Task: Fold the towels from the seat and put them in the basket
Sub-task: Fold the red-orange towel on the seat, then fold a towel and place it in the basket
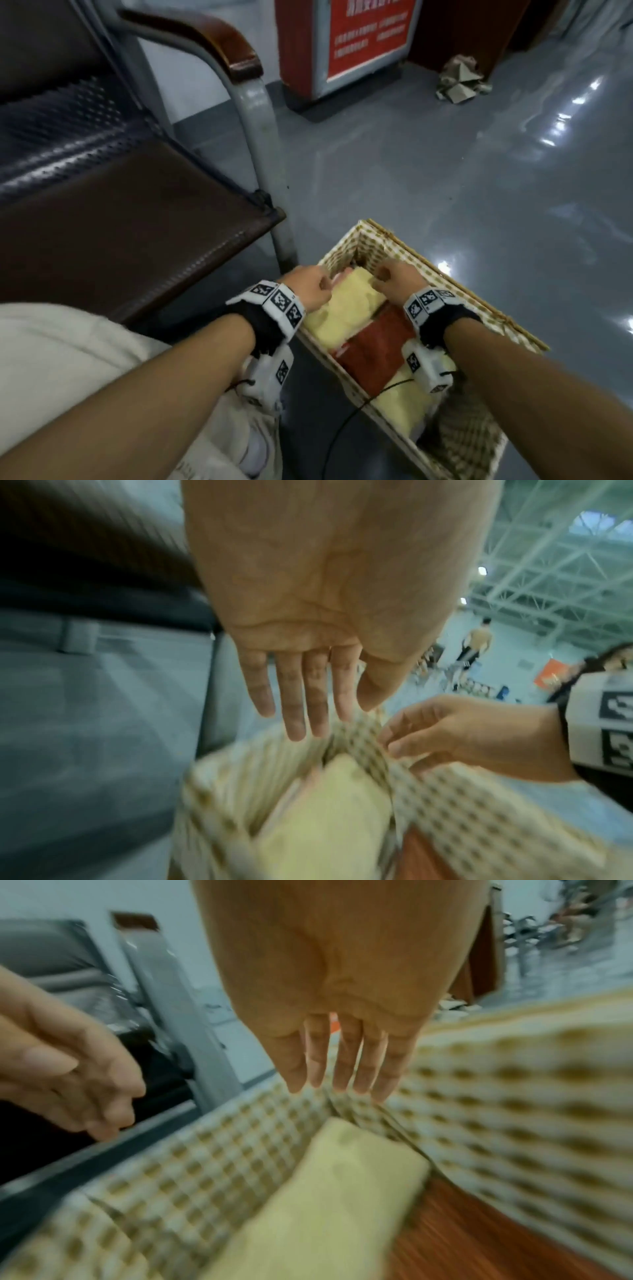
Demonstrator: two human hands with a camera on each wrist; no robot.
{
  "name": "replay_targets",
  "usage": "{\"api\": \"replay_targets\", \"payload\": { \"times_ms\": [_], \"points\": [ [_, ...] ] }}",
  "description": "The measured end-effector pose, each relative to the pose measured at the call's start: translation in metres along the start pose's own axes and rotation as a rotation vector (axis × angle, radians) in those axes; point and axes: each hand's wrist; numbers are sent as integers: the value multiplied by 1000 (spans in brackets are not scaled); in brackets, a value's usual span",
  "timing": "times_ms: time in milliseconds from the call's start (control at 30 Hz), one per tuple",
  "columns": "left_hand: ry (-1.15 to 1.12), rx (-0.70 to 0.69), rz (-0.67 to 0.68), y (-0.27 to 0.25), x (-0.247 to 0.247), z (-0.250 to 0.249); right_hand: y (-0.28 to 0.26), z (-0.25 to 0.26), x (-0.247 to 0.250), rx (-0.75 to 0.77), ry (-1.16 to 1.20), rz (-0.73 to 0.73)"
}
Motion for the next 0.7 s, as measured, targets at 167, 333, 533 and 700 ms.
{"api": "replay_targets", "payload": {
  "times_ms": [167, 333, 533, 700],
  "points": [
    [-153, 2, -305, -65, 120, 16, -24, 124, 56, 321, -24, -44],
    [-198, 30, -611, -160, 221, 51, -69, 261, 97, 649, -124, -98],
    [-201, 230, -858, -288, 258, 137, -134, 413, 83, 958, -245, -93],
    [-167, 439, -890, -375, 225, 221, -183, 513, 22, 1125, -325, 13]
  ]
}}
Point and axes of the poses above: each hand's wrist, its own y-axis towards the middle knuckle, its own x-axis out of the back of the hand, z = x × y, and after that the axes turned 8 degrees about -x, right-handed
